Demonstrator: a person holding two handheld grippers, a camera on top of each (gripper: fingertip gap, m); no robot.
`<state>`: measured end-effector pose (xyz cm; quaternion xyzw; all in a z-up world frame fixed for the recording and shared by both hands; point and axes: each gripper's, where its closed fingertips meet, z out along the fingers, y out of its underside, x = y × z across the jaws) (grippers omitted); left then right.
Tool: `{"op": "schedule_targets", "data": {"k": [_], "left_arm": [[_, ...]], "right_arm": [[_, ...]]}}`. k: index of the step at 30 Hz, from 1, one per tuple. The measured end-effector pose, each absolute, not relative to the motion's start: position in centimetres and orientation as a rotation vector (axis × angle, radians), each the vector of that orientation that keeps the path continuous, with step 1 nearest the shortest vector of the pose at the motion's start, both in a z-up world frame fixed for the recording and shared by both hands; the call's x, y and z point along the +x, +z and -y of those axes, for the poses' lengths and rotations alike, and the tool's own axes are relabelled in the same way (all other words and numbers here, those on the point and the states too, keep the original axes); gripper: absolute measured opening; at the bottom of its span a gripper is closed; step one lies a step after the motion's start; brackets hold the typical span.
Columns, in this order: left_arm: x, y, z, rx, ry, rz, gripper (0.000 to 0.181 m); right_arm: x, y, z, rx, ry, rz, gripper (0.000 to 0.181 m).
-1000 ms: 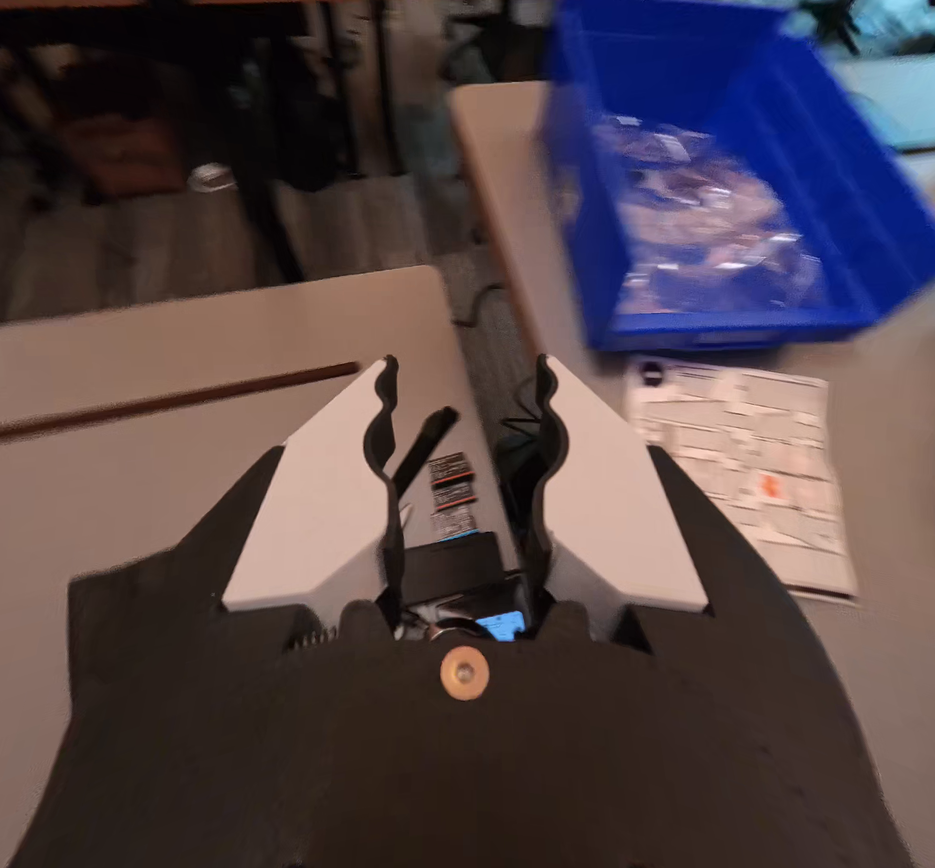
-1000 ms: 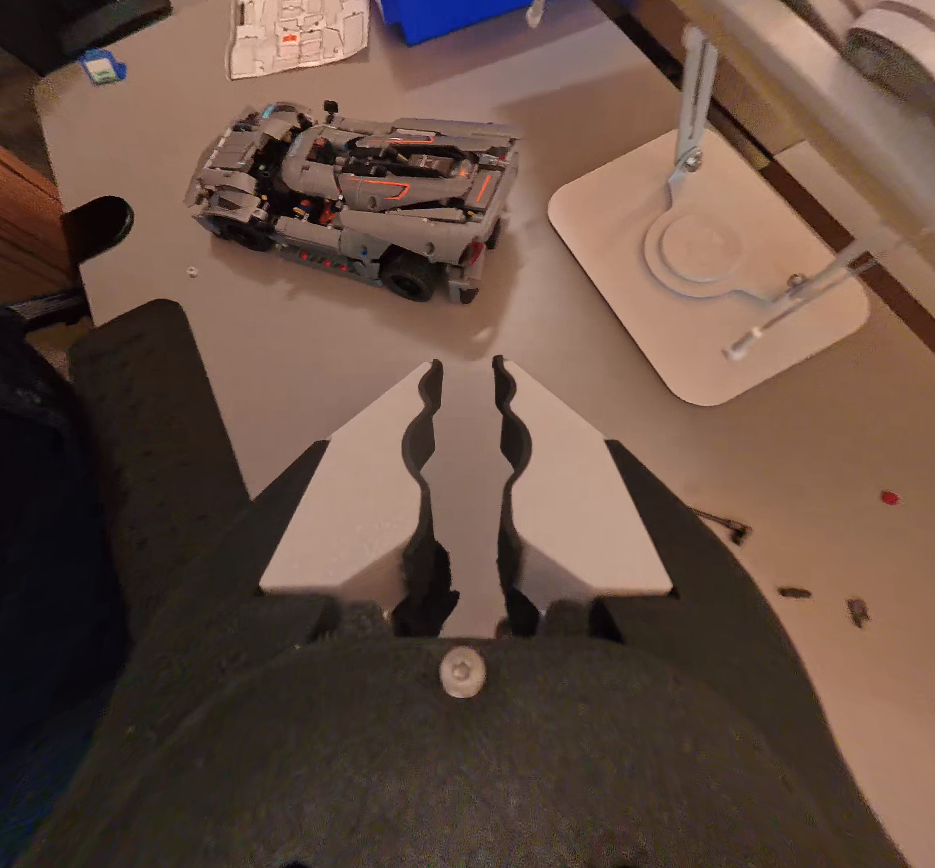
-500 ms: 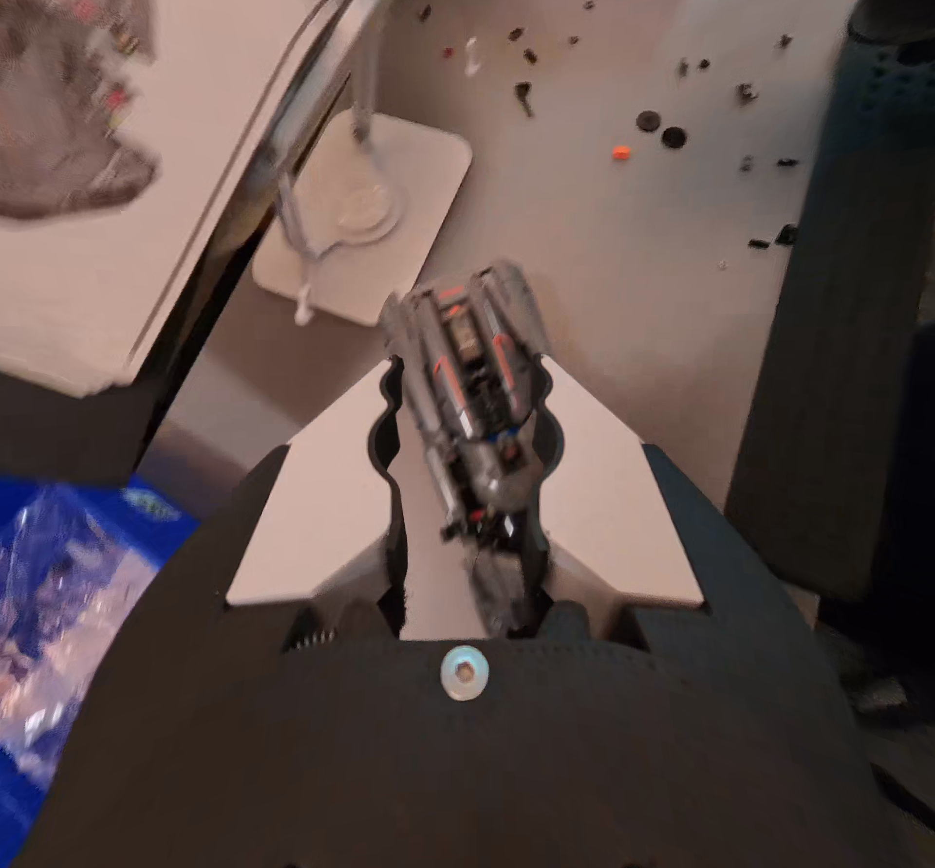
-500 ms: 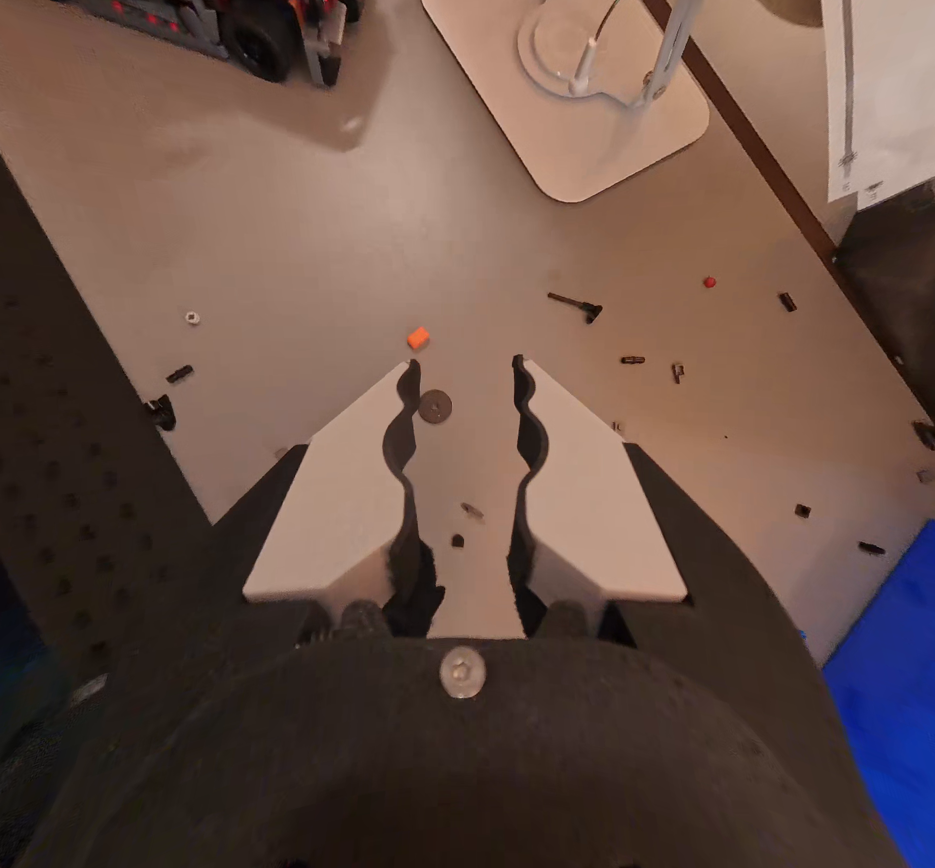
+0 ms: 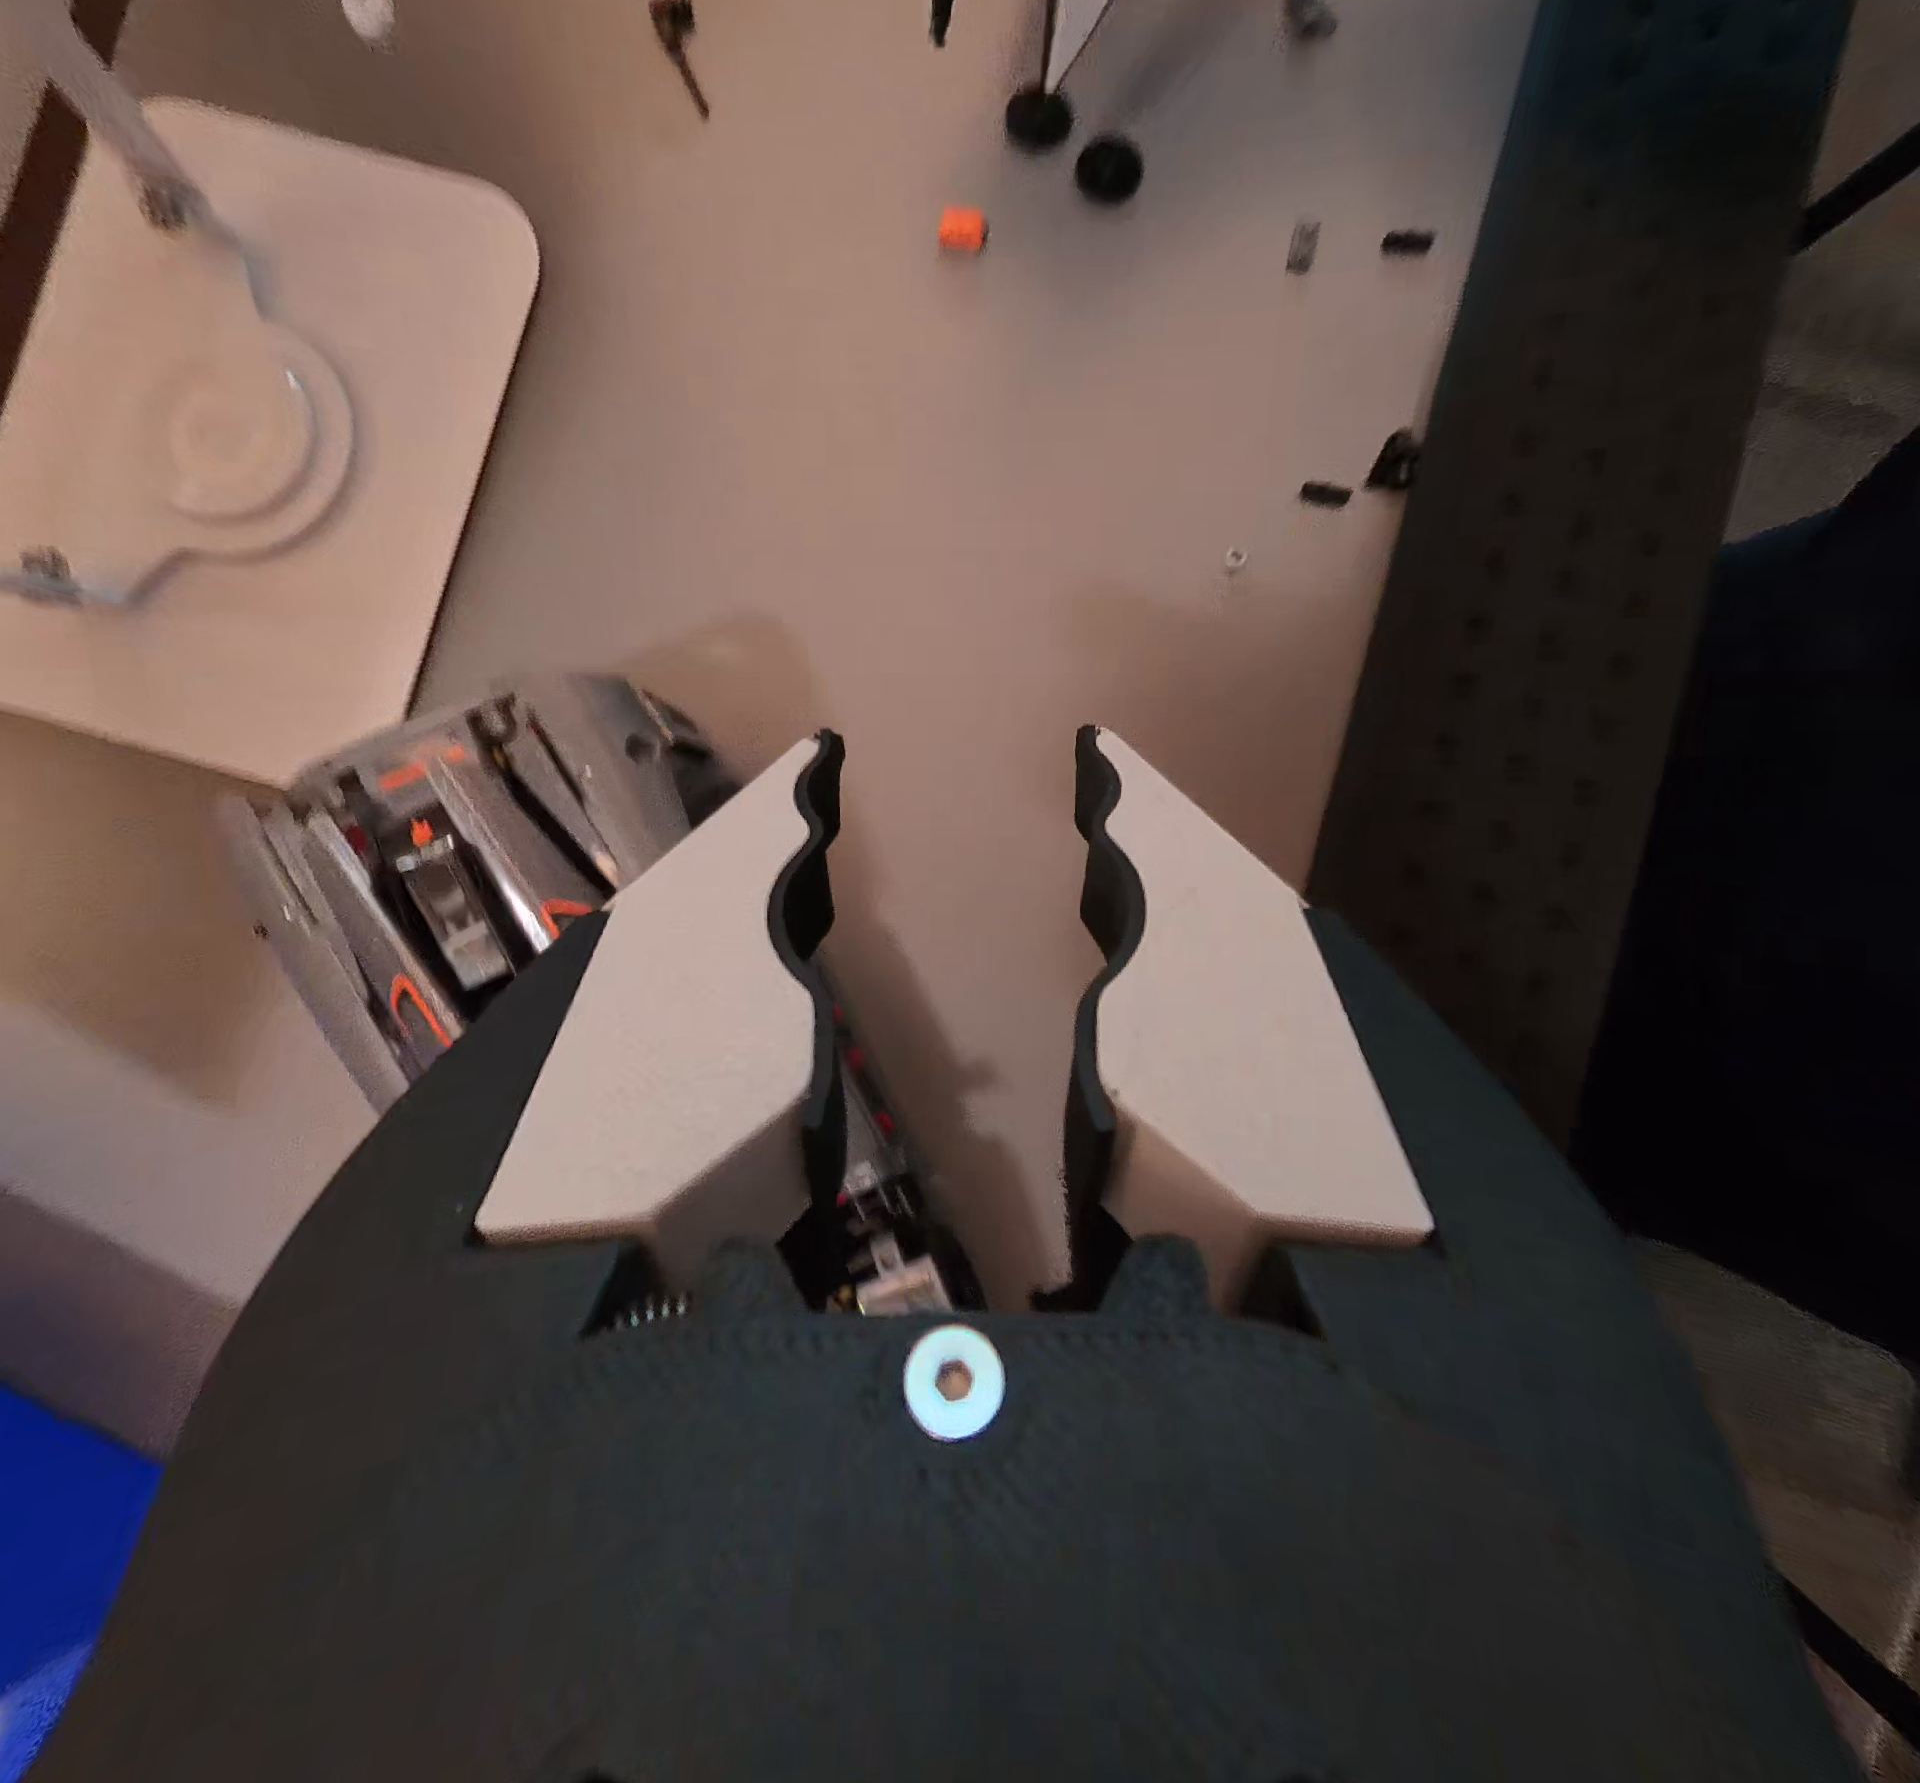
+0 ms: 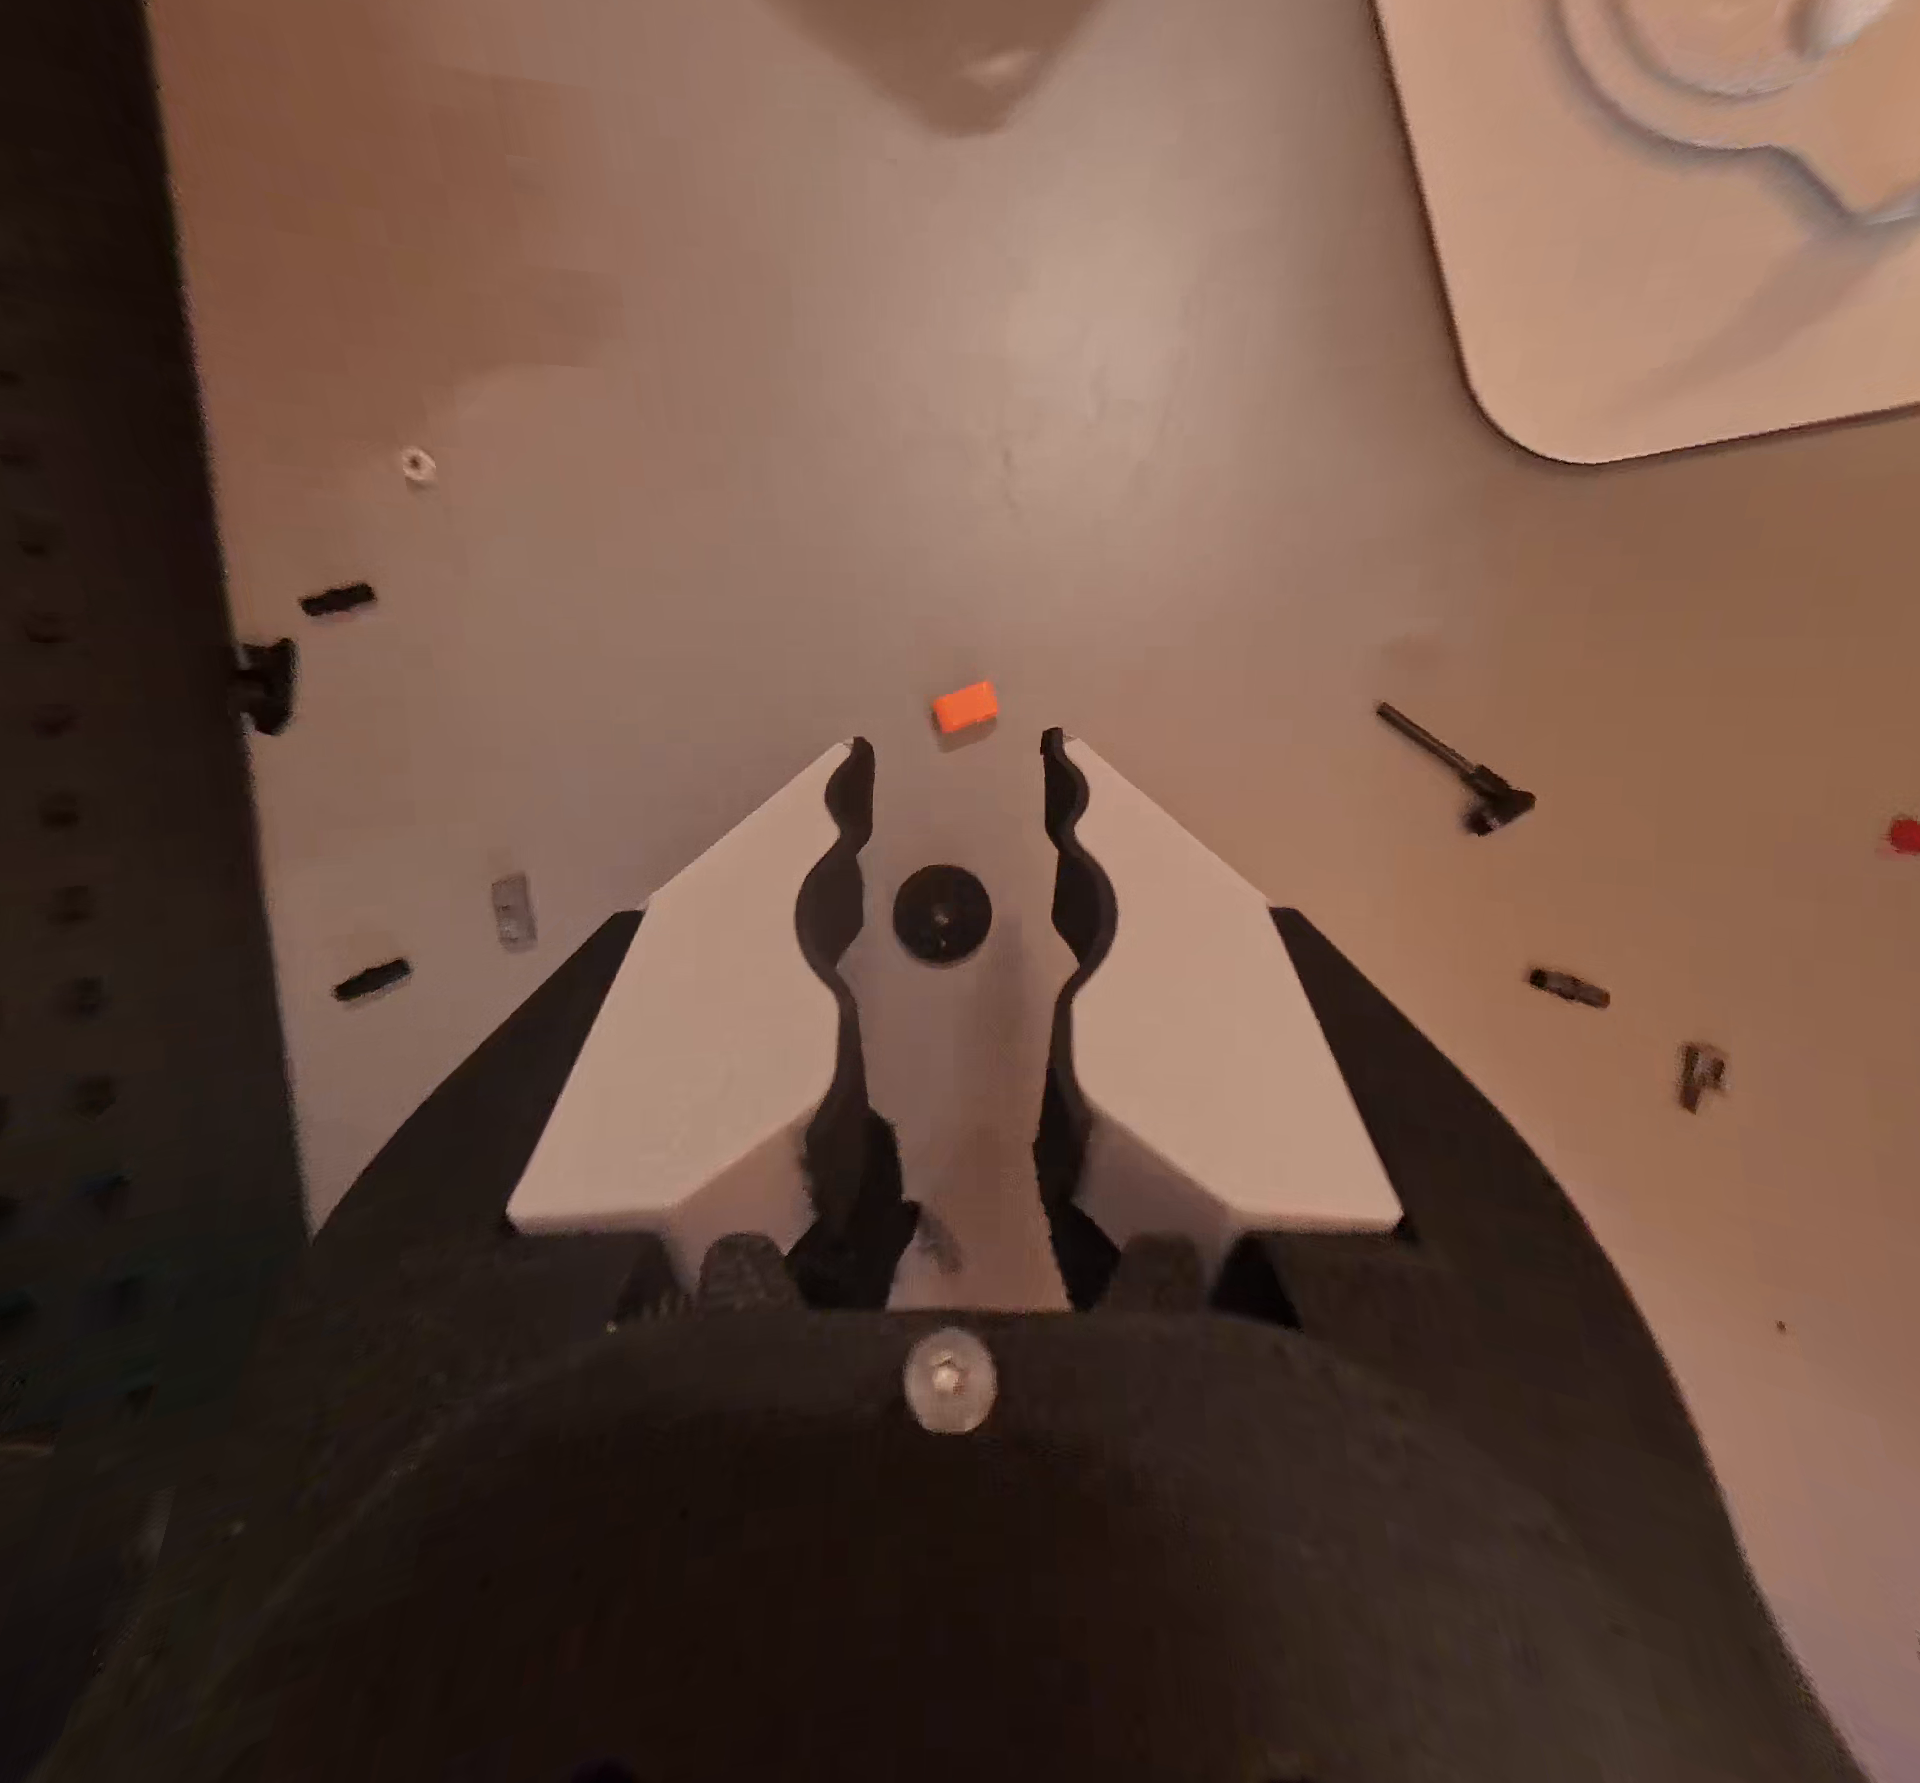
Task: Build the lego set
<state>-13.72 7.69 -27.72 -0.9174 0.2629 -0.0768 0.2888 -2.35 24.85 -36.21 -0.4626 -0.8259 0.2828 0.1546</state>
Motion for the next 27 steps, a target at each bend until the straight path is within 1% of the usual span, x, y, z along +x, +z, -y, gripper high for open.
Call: {"op": "schedule_targets", "data": {"k": [6, 11, 13, 18, 20, 23, 25, 27], "left_arm": [[-15.4, -29.9, -3.2, -2.570, -0.110, -0.606, 0.038], [-16.6, -30.0, -0.6, -2.591, -0.076, -0.512, 0.036], [-17.7, -30.0, 0.8, -2.606, -0.047, -0.463, 0.036], [-21.1, -30.3, 6.0, -2.712, 0.011, -0.310, 0.031], [-22.1, -31.2, 8.5, -2.785, 0.021, -0.263, 0.030], [-21.4, -32.5, 10.5, -2.800, -0.082, -0.223, 0.026], [-20.1, -33.7, 10.3, -2.767, -0.126, -0.285, 0.019], [-19.0, -35.9, 11.3, -2.837, -0.161, -0.393, 0.018]], "right_arm": [[-3.6, -39.3, -24.3, -1.280, 0.788, 2.468, 0.028], [-4.1, -40.3, -24.0, -1.215, 0.731, 2.521, 0.021], [-4.1, -40.8, -24.0, -1.215, 0.726, 2.531, 0.013], [-4.0, -40.8, -24.1, -1.192, 0.721, 2.516, 0.013], [-3.9, -40.9, -24.5, -1.207, 0.717, 2.514, 0.013], [-3.6, -40.6, -25.5, -1.238, 0.711, 2.489, 0.013], [-3.4, -40.5, -25.9, -1.253, 0.712, 2.475, 0.013], [-3.3, -40.5, -26.1, -1.267, 0.712, 2.466, 0.013]]}}
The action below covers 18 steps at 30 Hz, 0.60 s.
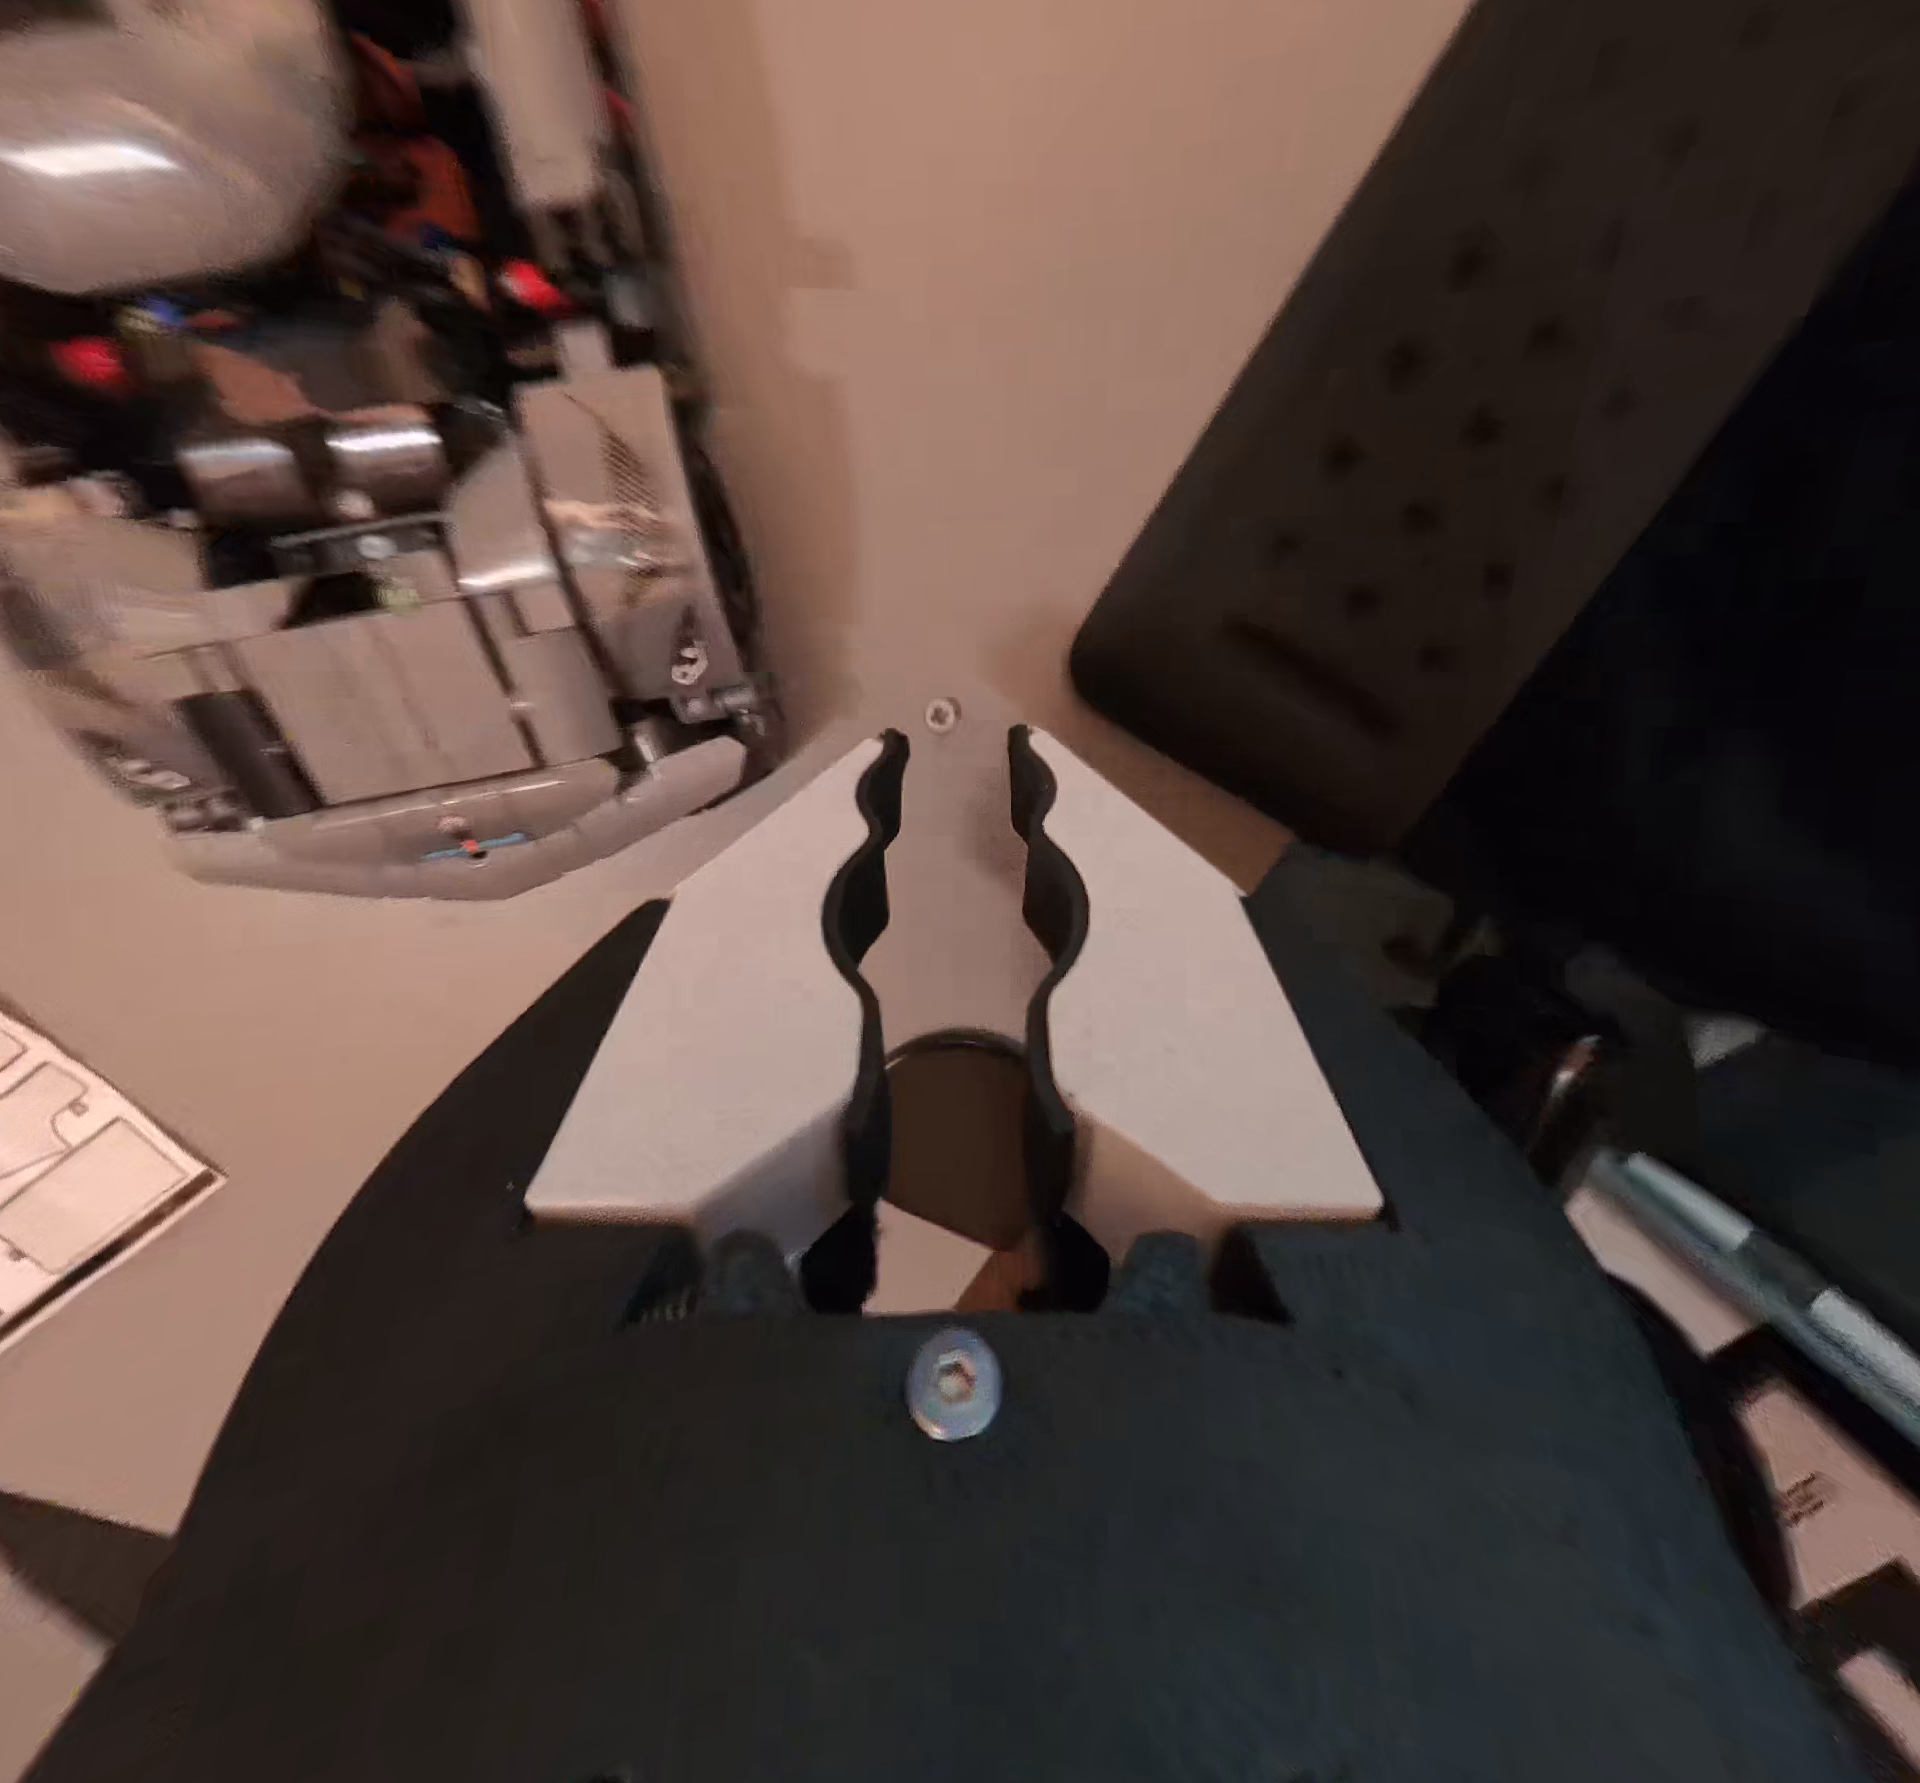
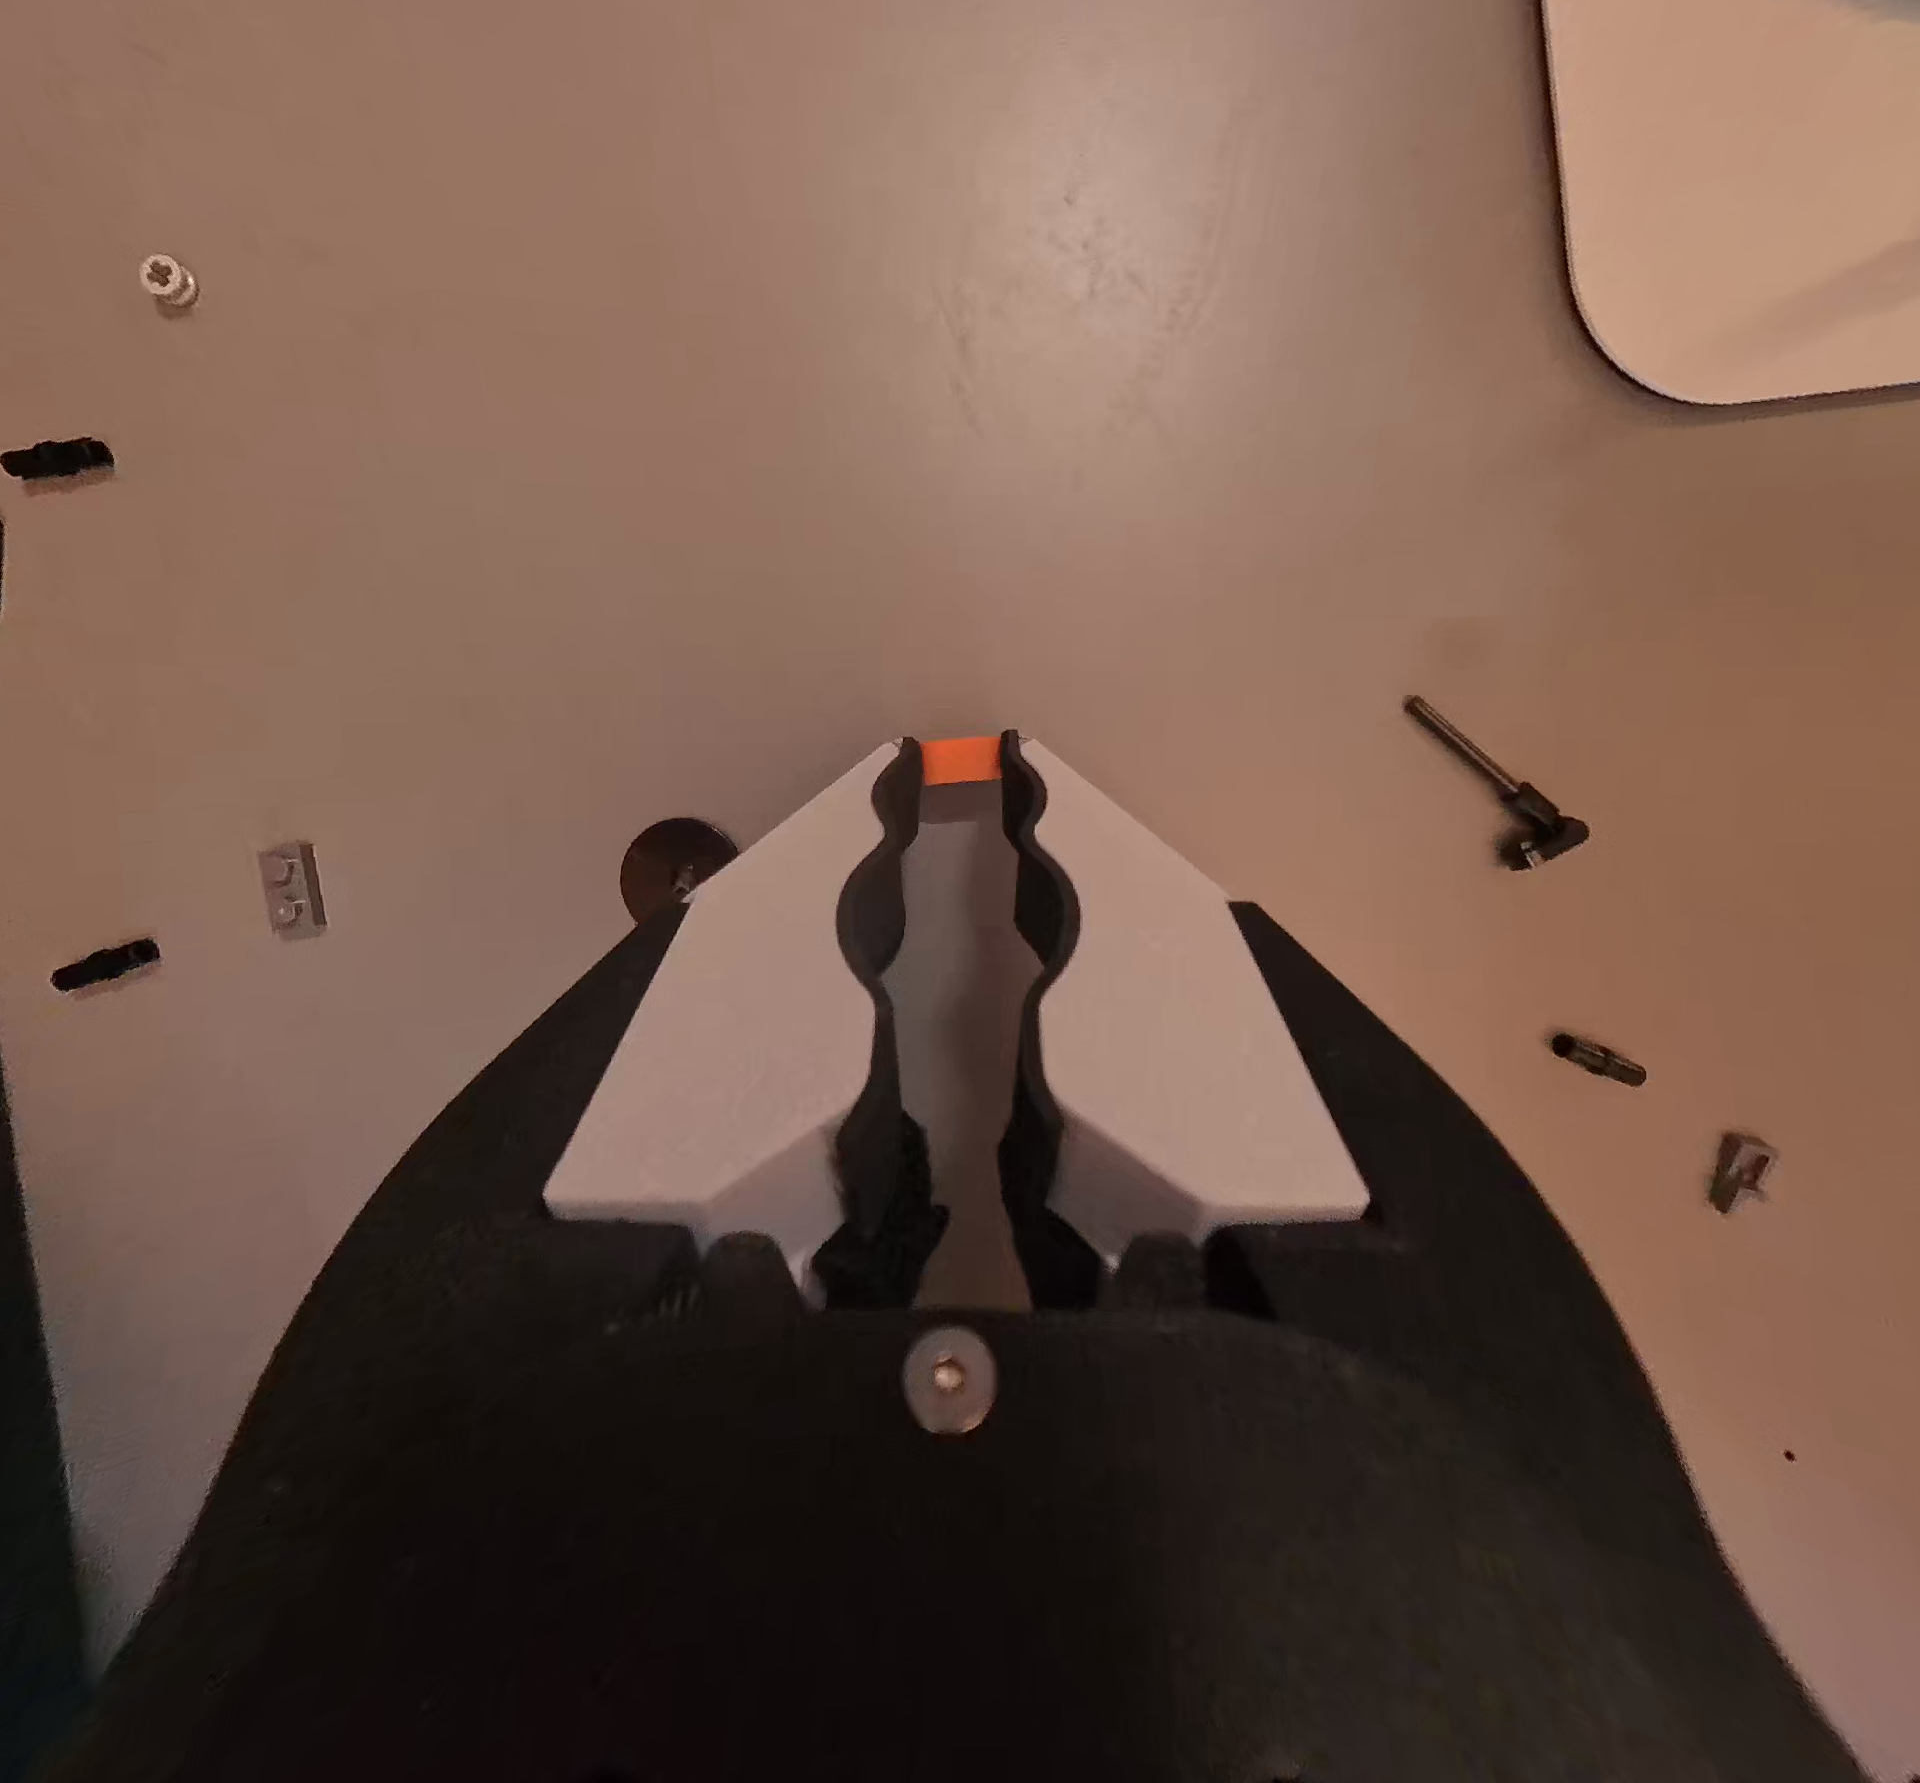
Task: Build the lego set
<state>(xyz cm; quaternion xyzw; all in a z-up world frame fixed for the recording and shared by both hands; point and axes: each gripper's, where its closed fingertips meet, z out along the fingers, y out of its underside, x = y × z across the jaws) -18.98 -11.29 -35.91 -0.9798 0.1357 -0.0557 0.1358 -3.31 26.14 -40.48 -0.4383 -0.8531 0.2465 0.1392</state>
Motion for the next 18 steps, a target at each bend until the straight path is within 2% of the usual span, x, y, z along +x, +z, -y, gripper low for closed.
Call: {"op": "schedule_targets", "data": {"k": [3, 8, 18], "left_arm": [[-18.7, -38.5, 12.2, -2.881, -0.124, -0.573, 0.009], [-19.2, -39.8, 11.4, -2.822, -0.133, -0.556, 0.017], [-19.2, -41.0, 11.5, -2.825, -0.151, -0.550, 0.015]], "right_arm": [[-3.2, -40.4, -26.2, -1.283, 0.729, 2.453, 0.012], [-2.9, -40.6, -26.0, -1.302, 0.733, 2.441, 0.012], [-2.6, -40.6, -26.0, -1.321, 0.738, 2.422, 0.012]]}}
